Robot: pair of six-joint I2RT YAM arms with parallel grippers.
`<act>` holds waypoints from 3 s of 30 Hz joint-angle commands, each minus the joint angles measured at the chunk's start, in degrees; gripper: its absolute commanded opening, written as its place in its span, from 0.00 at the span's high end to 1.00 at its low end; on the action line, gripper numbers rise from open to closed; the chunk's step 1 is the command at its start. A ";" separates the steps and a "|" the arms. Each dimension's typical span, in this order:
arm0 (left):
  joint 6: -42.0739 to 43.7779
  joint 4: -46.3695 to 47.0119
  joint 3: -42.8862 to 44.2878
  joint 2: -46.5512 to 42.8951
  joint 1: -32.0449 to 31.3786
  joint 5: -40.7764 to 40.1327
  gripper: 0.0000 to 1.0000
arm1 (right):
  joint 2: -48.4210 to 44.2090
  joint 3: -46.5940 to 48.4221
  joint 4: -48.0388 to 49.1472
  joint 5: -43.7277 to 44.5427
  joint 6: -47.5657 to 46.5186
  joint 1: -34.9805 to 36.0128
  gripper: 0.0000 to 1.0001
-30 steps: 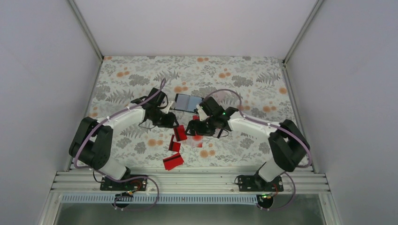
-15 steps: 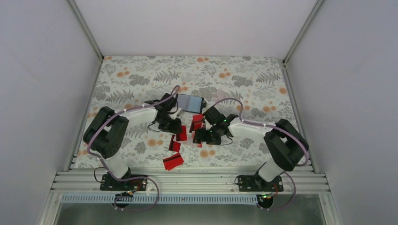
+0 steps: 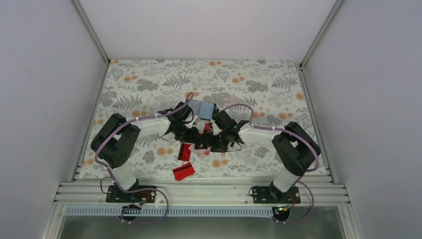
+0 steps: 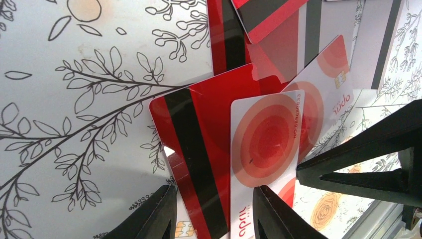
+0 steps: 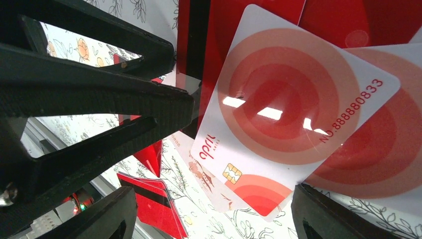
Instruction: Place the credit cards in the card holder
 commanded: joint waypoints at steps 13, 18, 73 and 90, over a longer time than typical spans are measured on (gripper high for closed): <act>-0.89 -5.75 -0.88 -10.89 -1.92 -2.09 0.59 | -8.85 3.07 -6.40 7.10 -2.48 0.51 0.22; -1.02 -3.61 -2.98 -12.83 -1.96 -2.74 0.59 | -10.23 5.32 -14.41 13.59 -0.52 0.99 0.22; -15.07 -23.93 19.82 14.55 -26.42 -33.37 0.49 | -29.29 -4.72 -26.62 23.25 -4.05 -11.41 0.01; -13.56 -17.01 16.98 -3.35 -26.10 -30.99 0.67 | -33.18 -12.29 -11.61 6.85 0.82 -13.22 0.01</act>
